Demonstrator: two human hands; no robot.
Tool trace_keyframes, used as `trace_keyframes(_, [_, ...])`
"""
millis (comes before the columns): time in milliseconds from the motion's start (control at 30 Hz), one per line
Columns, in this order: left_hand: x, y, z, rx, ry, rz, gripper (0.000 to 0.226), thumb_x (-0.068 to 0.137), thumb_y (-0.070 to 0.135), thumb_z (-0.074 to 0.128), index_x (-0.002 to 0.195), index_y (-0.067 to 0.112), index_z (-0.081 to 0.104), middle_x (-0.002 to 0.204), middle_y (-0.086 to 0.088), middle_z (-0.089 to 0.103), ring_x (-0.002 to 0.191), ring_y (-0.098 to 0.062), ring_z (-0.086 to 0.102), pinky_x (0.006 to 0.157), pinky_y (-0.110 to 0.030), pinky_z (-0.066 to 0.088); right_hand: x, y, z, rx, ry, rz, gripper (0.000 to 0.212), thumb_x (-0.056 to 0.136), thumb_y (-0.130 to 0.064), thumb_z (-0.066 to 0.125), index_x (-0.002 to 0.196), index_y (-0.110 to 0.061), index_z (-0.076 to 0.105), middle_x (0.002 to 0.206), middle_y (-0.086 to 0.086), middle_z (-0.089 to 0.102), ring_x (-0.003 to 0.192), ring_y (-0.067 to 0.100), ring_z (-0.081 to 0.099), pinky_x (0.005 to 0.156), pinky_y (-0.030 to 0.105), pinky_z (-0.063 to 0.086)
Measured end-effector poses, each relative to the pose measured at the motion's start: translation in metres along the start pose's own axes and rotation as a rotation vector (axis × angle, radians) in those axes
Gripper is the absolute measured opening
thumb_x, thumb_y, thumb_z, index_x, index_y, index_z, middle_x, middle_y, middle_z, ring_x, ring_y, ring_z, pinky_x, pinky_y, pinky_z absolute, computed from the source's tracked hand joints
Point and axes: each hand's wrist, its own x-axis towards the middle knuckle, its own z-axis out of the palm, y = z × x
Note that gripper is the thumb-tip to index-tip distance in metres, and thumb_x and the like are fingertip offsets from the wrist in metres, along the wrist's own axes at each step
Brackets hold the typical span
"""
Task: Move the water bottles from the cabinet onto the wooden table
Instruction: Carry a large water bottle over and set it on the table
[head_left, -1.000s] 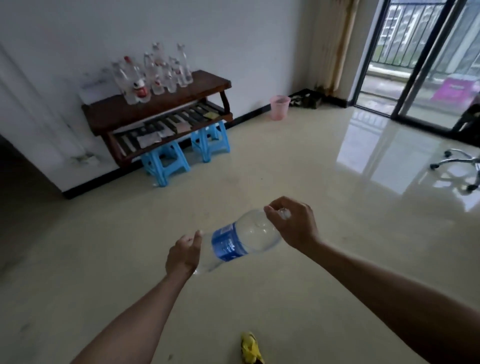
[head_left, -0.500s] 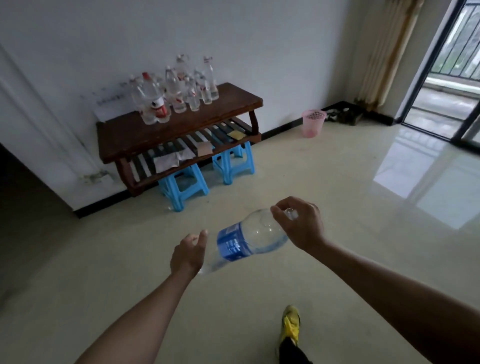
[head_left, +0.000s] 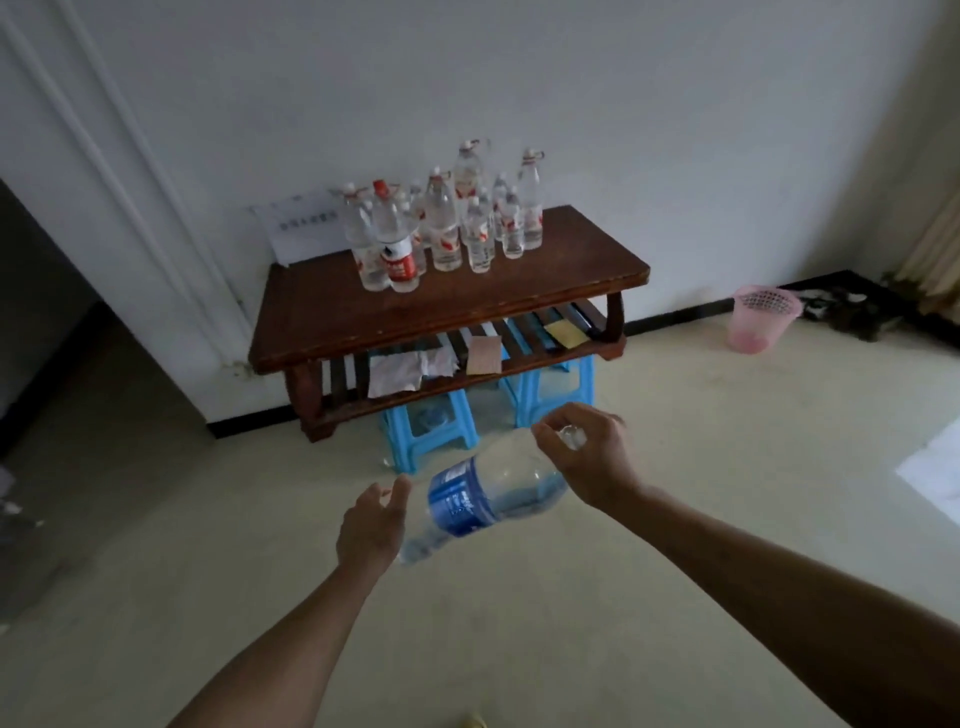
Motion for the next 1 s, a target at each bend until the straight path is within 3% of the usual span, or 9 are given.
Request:
trace_keyframes(200, [0.129, 0.017, 0.008, 0.008, -0.009, 0.001, 0.065, 0.091, 0.067, 0.035, 0.12, 0.015, 0.062, 0.117, -0.011, 0.066, 0.107, -0.031, 0.06, 0.081, -0.035, 0.042, 0.115, 0.019, 0.06, -0.074, -0.072, 0.0, 0.017, 0.086, -0.038, 0.065, 0.083, -0.022, 0.067, 0.082, -0.013, 0.063, 0.076, 0.004, 0.057, 0.063, 0.018, 0.042])
trace_keyframes(333, [0.245, 0.042, 0.0, 0.052, -0.036, 0.026, 0.079, 0.084, 0.079, 0.023, 0.112, 0.017, 0.064, 0.109, -0.007, 0.068, 0.1, -0.027, 0.063, 0.079, -0.036, 0.045, 0.214, 0.02, 0.111, -0.025, -0.051, 0.037, 0.017, 0.085, -0.038, 0.066, 0.084, -0.022, 0.068, 0.084, -0.012, 0.066, 0.08, 0.005, 0.061, 0.07, 0.026, 0.049])
trace_keyframes(433, [0.307, 0.072, -0.007, 0.054, -0.031, 0.072, 0.085, 0.082, 0.08, 0.02, 0.112, 0.014, 0.064, 0.11, -0.01, 0.068, 0.1, -0.028, 0.063, 0.081, -0.038, 0.046, 0.269, 0.016, 0.126, -0.033, -0.009, 0.06, 0.016, 0.085, -0.038, 0.066, 0.085, -0.022, 0.07, 0.081, -0.014, 0.065, 0.078, 0.004, 0.061, 0.068, 0.026, 0.049])
trace_keyframes(533, [0.371, 0.105, -0.005, 0.025, -0.057, 0.103, 0.084, 0.084, 0.08, 0.022, 0.113, 0.014, 0.064, 0.11, -0.009, 0.068, 0.101, -0.028, 0.063, 0.077, -0.035, 0.042, 0.326, 0.016, 0.133, -0.029, 0.082, 0.084, 0.01, 0.082, -0.033, 0.07, 0.076, -0.025, 0.068, 0.076, -0.014, 0.065, 0.073, 0.006, 0.061, 0.067, 0.028, 0.049])
trace_keyframes(600, [0.407, 0.126, 0.003, -0.016, -0.076, 0.122, 0.091, 0.078, 0.086, 0.02, 0.104, 0.011, 0.066, 0.101, -0.01, 0.07, 0.094, -0.027, 0.064, 0.073, -0.034, 0.04, 0.362, 0.018, 0.136, -0.031, 0.125, 0.067, 0.009, 0.081, -0.029, 0.072, 0.073, -0.027, 0.067, 0.074, -0.012, 0.066, 0.071, 0.008, 0.061, 0.067, 0.028, 0.048])
trace_keyframes(767, [0.482, 0.186, 0.032, -0.187, -0.131, 0.01, 0.05, 0.093, 0.056, 0.047, 0.102, 0.009, 0.063, 0.099, -0.006, 0.064, 0.1, -0.029, 0.06, 0.083, -0.035, 0.041, 0.452, 0.038, 0.147, -0.067, 0.188, 0.036, 0.008, 0.079, -0.03, 0.073, 0.073, -0.026, 0.069, 0.074, -0.013, 0.066, 0.07, 0.003, 0.06, 0.065, 0.026, 0.046])
trace_keyframes(1000, [0.604, 0.255, 0.093, -0.314, -0.212, -0.065, 0.05, 0.092, 0.056, 0.046, 0.109, 0.011, 0.06, 0.107, 0.001, 0.063, 0.104, -0.024, 0.06, 0.096, -0.041, 0.046, 0.601, 0.096, 0.171, -0.107, 0.161, -0.074, 0.011, 0.081, -0.032, 0.069, 0.076, -0.023, 0.07, 0.078, -0.014, 0.066, 0.071, 0.002, 0.061, 0.065, 0.033, 0.053])
